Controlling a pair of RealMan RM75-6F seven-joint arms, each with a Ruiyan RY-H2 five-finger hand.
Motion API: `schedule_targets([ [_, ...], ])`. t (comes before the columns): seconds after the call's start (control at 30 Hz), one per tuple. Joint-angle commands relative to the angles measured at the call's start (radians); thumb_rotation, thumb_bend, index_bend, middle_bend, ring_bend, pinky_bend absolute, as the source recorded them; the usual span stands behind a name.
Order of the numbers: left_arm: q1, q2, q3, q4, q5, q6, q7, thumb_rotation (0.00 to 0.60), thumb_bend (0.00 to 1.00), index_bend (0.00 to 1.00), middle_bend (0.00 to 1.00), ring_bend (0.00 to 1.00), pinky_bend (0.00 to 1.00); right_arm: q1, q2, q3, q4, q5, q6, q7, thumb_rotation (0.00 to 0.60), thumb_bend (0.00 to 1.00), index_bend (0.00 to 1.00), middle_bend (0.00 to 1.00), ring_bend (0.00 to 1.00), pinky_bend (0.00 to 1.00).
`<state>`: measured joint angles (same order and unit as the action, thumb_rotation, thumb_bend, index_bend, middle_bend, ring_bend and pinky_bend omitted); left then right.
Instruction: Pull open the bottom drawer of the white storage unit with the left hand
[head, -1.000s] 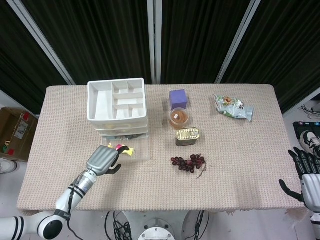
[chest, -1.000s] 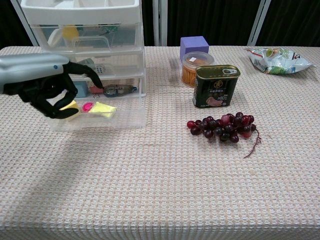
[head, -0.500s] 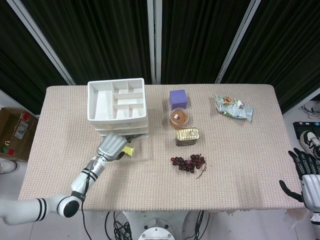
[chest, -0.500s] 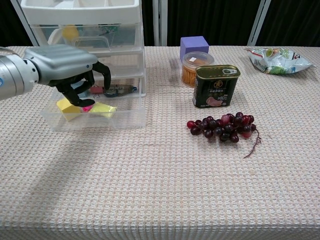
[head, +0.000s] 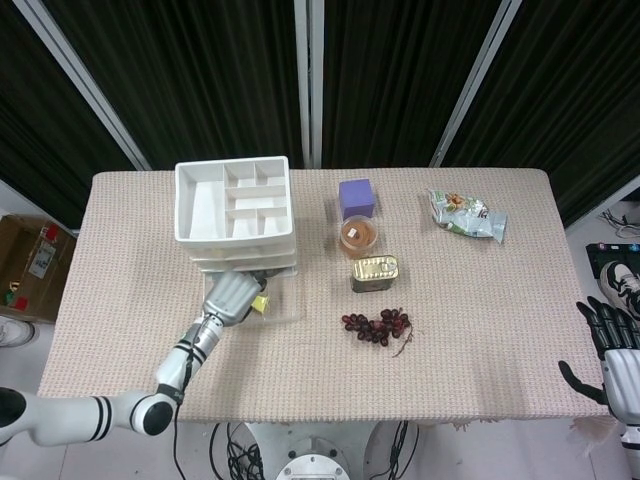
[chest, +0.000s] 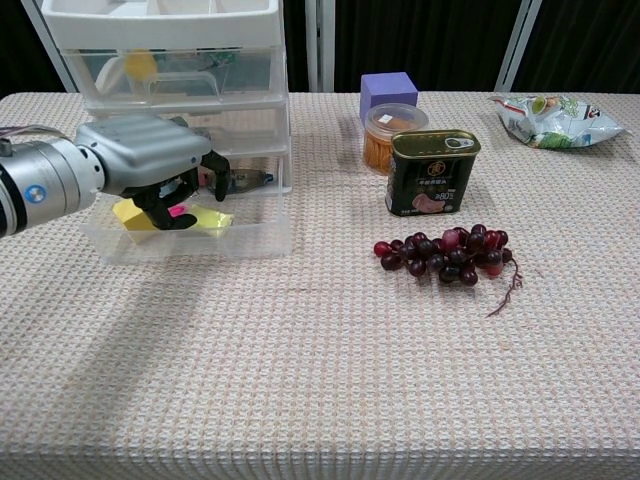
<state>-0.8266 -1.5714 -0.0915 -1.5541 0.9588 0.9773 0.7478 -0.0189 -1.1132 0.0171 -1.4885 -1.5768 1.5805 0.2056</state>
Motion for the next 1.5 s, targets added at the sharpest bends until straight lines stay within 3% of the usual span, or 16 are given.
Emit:
schedule_targets([
  [0.03, -0.007, -0.015, 0.002, 0.013, -0.022, 0.003, 0.017, 0.600, 0.29, 0.38, 0.79, 0.89, 1.00, -0.001, 0.000, 0.000, 0.001, 0.001, 0.000, 0.001, 0.600, 0.21, 0.00, 0.01, 0.00, 0.00],
  [0.63, -0.050, -0.030, 0.003, 0.050, -0.101, -0.032, 0.042, 0.600, 0.28, 0.43, 0.79, 0.89, 1.00, 0.004, -0.006, 0.004, 0.014, 0.013, -0.017, 0.009, 0.600, 0.21, 0.00, 0.01, 0.00, 0.00],
  [1.0, -0.059, -0.030, 0.001, 0.061, -0.095, -0.033, 0.007, 0.600, 0.32, 0.58, 0.80, 0.90, 1.00, 0.007, -0.009, 0.006, 0.023, 0.019, -0.025, 0.018, 0.600, 0.21, 0.00, 0.01, 0.00, 0.00],
  [1.27, -0.036, 0.013, -0.006, 0.006, -0.048, 0.010, -0.049, 0.600, 0.37, 0.60, 0.80, 0.90, 1.00, 0.007, -0.008, 0.007, 0.024, 0.016, -0.022, 0.019, 0.600, 0.21, 0.00, 0.01, 0.00, 0.00],
  [1.5, 0.010, 0.096, -0.001, -0.112, 0.025, 0.099, -0.080, 0.600, 0.37, 0.59, 0.80, 0.90, 1.00, 0.011, -0.005, 0.008, 0.017, 0.009, -0.021, 0.014, 0.600, 0.21, 0.00, 0.01, 0.00, 0.00],
])
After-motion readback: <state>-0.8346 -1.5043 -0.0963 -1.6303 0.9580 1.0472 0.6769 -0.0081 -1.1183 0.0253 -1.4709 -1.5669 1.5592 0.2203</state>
